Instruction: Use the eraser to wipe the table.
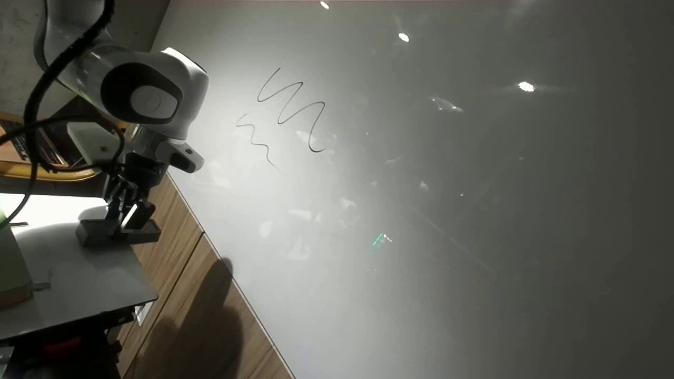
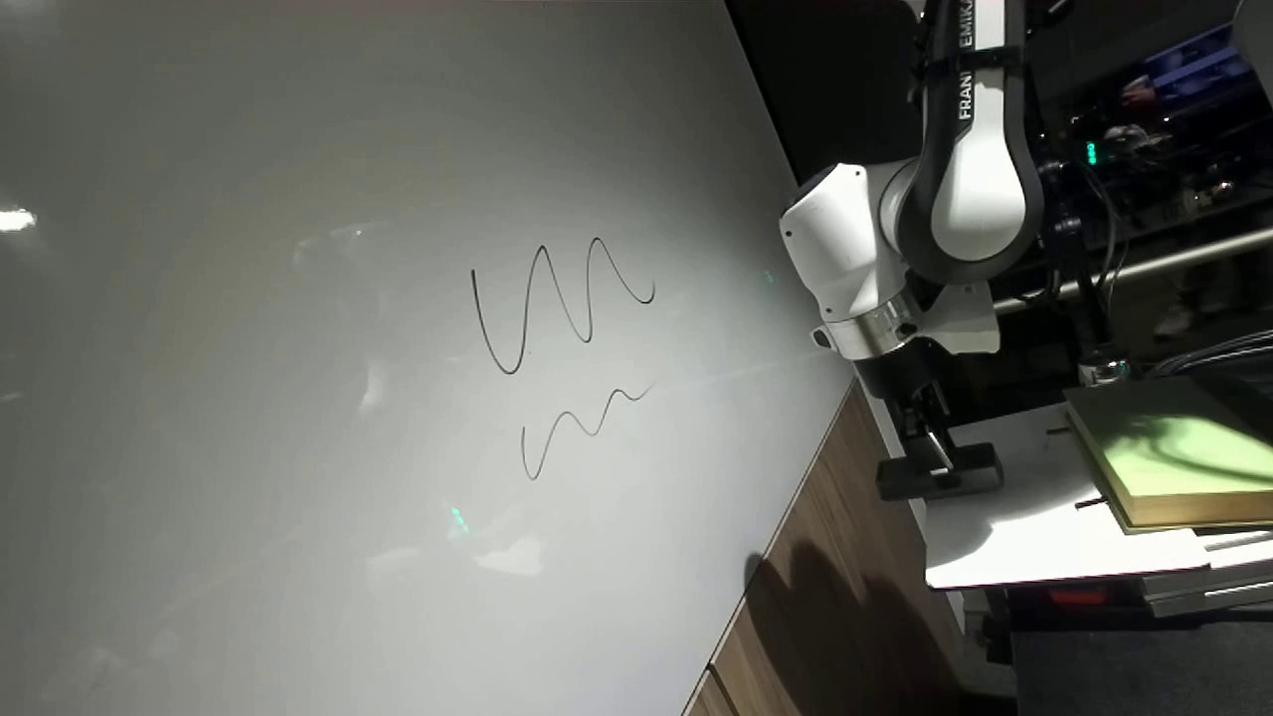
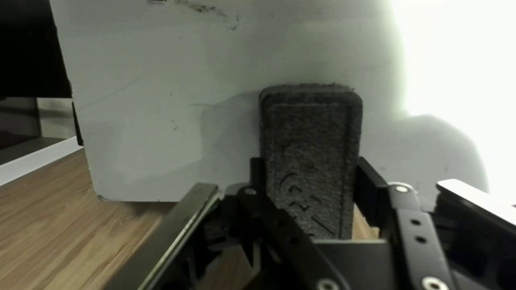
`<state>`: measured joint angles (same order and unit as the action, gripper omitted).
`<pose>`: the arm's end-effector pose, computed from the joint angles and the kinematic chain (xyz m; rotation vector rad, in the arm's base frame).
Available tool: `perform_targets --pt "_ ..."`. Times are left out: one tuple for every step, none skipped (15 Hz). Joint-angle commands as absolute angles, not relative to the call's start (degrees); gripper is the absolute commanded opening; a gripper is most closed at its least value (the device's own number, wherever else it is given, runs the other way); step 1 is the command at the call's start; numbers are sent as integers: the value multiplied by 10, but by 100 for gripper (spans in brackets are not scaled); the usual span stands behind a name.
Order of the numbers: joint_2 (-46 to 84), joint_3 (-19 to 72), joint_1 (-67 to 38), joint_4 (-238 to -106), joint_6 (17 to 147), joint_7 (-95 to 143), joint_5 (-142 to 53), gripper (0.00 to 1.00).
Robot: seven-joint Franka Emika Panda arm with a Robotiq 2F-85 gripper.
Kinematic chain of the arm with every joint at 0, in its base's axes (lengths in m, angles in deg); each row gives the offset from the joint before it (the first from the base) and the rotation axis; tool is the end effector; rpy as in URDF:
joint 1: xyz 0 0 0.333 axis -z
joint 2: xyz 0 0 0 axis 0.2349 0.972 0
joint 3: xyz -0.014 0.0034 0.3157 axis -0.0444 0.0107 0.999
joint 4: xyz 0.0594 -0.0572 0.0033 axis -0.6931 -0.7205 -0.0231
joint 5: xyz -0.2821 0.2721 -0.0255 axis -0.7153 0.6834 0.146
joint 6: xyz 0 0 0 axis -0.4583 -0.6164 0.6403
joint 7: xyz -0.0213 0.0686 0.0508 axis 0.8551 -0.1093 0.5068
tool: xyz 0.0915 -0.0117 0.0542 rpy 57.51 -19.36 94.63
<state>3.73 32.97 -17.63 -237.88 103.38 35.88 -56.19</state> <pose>0.3751 0.0532 0.2027 3.0318 0.0972 -0.0748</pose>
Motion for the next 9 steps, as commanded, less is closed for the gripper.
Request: perform_targets --pt "-32 344 -186 -2377 985 391 -589 29" --pt "-57 352 -186 -2375 975 404 -601 29" --pt "-84 363 -186 -2371 967 420 -615 29" --pt "-106 375 -184 -2367 960 434 -626 29" --pt "-127 390 -180 -2362 958 449 -638 29" --pt "-139 405 -175 -2348 955 460 -646 29" --pt "-151 420 -170 -2334 957 473 -656 29" --pt "-159 433 -165 -2317 959 481 -657 29" --pt "-162 445 -160 -2299 964 488 -658 29"
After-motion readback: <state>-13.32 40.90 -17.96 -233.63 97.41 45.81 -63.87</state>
